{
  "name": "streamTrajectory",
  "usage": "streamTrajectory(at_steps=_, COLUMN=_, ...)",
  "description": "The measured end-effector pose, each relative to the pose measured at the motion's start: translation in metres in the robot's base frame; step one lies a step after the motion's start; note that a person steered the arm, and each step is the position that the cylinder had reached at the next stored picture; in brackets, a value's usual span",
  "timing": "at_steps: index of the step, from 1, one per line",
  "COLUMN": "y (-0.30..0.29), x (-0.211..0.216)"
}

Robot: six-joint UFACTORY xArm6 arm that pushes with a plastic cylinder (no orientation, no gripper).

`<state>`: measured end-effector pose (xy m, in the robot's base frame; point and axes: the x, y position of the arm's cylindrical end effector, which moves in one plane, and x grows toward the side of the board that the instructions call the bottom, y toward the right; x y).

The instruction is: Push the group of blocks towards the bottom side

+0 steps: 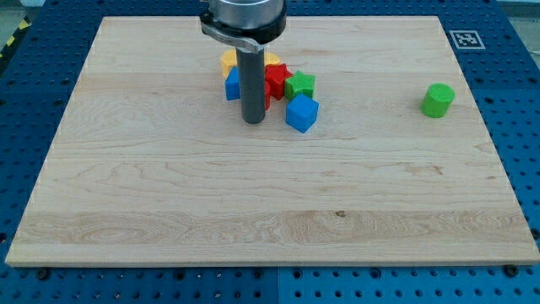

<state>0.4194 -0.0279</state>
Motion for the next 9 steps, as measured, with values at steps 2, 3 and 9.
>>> streamTrajectory(at_steps=2, y=-0.046, x=0.000)
streamTrajectory(at_steps=3, y=-0.081, x=-0.030)
streamTrajectory(at_steps=9, y=0.005, x=-0.096)
